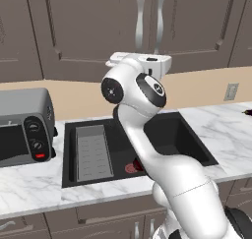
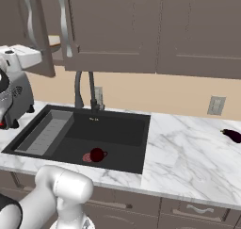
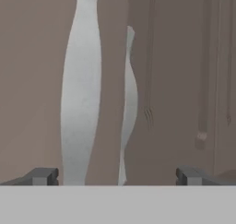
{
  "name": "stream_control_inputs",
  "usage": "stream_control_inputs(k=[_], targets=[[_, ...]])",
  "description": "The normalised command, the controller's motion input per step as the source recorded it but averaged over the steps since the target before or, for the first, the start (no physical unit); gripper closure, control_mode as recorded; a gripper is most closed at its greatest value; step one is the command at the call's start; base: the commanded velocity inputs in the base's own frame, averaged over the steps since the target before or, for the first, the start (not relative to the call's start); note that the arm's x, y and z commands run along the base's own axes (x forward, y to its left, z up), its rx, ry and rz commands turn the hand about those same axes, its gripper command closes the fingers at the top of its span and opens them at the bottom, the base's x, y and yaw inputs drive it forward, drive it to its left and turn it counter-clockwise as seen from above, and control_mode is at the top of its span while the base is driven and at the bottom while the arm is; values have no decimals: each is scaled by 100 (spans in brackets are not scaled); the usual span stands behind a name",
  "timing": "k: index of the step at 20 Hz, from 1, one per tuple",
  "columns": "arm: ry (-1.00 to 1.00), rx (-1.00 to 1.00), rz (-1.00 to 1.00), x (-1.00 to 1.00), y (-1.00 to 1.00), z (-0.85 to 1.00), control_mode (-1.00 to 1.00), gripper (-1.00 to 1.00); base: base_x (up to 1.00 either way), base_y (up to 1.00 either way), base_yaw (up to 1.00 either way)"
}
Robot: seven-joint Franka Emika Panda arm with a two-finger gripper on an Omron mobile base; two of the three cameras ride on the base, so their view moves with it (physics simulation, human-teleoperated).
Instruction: Pick the mug and place it in the sink. Pick the bowl and place it in the open cabinet and then close the cabinet.
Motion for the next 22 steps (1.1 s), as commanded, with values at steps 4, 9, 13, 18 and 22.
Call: stream_control_inputs(k=[4, 9, 13, 18, 22], targets=[[0, -2, 4, 51, -79, 0, -100, -100, 0, 0, 0], [0, -2, 10, 91, -46, -12, -100, -100, 0, 0, 0], [0, -1, 9, 63, -85, -5, -100, -100, 0, 0, 0], [-1, 0, 9, 62, -88, -9, -100, -100, 0, 0, 0], [-4, 0, 14, 97, -53, -31, -100, -100, 0, 0, 0]])
